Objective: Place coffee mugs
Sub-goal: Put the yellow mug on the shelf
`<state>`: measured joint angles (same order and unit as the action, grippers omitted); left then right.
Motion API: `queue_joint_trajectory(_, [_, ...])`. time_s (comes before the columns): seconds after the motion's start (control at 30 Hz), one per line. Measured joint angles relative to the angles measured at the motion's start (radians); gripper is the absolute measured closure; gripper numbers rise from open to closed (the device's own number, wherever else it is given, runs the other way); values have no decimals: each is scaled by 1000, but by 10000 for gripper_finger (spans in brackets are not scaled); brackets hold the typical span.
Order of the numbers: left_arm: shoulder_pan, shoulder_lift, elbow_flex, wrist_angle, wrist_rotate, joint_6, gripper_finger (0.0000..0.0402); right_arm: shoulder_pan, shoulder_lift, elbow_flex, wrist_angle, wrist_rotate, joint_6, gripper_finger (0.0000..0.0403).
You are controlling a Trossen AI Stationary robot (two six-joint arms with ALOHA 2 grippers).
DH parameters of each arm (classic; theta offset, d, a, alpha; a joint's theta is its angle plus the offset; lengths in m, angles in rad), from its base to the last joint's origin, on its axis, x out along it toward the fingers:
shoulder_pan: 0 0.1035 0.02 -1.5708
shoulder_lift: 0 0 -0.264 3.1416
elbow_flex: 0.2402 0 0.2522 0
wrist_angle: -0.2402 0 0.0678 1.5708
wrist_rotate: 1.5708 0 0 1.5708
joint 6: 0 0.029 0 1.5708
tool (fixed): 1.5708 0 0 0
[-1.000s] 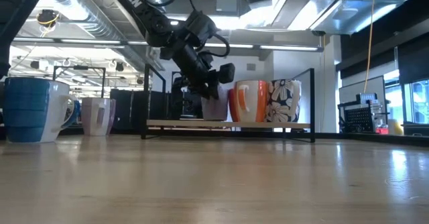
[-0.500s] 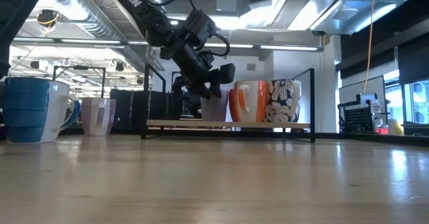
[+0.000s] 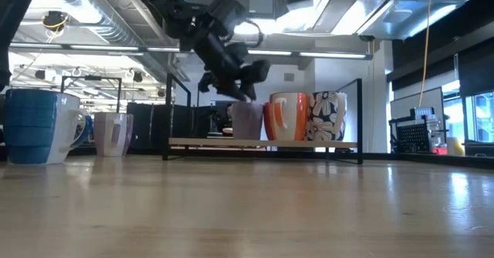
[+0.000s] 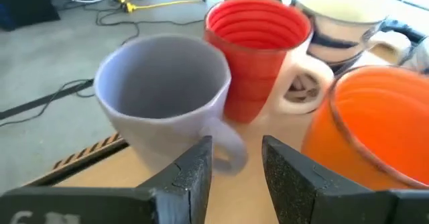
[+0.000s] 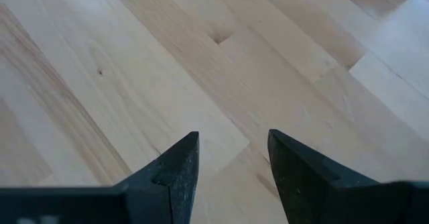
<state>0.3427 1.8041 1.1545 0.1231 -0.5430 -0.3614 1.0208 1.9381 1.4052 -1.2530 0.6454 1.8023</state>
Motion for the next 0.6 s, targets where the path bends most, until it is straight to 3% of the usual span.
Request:
queue_joint_trajectory(0.3, [-41, -158, 1, -53, 97, 31, 277, 0, 0, 0, -1, 17, 0, 236])
queue_joint_trajectory(0.6, [-102, -406, 2, -308, 295, 78, 279, 0, 0, 0, -2, 25, 0, 236])
